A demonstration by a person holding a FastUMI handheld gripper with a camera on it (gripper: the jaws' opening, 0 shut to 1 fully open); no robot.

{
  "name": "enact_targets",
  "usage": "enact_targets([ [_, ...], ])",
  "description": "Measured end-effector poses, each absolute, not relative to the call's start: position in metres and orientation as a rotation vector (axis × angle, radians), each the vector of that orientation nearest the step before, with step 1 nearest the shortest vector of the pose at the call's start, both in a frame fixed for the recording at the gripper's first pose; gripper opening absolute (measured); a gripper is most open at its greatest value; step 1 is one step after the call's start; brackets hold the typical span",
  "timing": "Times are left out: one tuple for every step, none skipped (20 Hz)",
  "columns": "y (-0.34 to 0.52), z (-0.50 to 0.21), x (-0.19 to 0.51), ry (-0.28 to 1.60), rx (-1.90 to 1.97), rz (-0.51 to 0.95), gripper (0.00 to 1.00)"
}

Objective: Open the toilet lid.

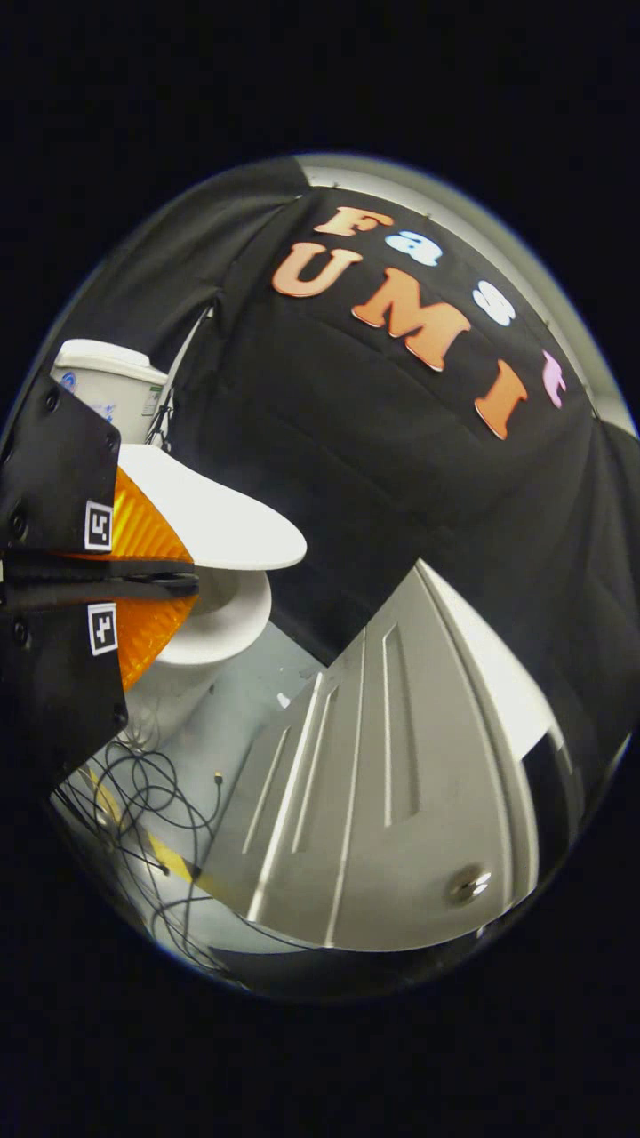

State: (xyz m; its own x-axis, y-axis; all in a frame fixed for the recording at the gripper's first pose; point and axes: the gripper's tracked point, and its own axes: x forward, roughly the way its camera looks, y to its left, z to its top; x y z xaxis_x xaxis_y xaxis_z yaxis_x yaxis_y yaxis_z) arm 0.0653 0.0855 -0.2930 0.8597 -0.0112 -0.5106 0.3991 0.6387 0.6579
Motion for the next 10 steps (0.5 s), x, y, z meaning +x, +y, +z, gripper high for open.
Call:
enact_targets([
  [0.086, -0.279, 0.068, 0.485, 0.824, -0.225, 0.08],
  [0.090, -0.269, 0.073, 0.478, 0.809, -0.213, 0.08],
  [0.093, -0.261, 0.077, 0.470, 0.794, -0.210, 0.08],
  [0.096, -0.253, 0.079, 0.468, 0.773, -0.200, 0.08],
  [0.100, -0.245, 0.083, 0.464, 0.742, -0.190, 0.08],
  [0.103, -0.236, 0.087, 0.455, 0.701, -0.182, 0.08],
  [0.107, -0.228, 0.091, 0.449, 0.664, -0.174, 0.08],
  [0.112, -0.220, 0.094, 0.440, 0.638, -0.169, 0.08],
  [0.117, -0.211, 0.098, 0.426, 0.624, -0.161, 0.08],
  [0.122, -0.202, 0.103, 0.415, 0.611, -0.152, 0.08],
])
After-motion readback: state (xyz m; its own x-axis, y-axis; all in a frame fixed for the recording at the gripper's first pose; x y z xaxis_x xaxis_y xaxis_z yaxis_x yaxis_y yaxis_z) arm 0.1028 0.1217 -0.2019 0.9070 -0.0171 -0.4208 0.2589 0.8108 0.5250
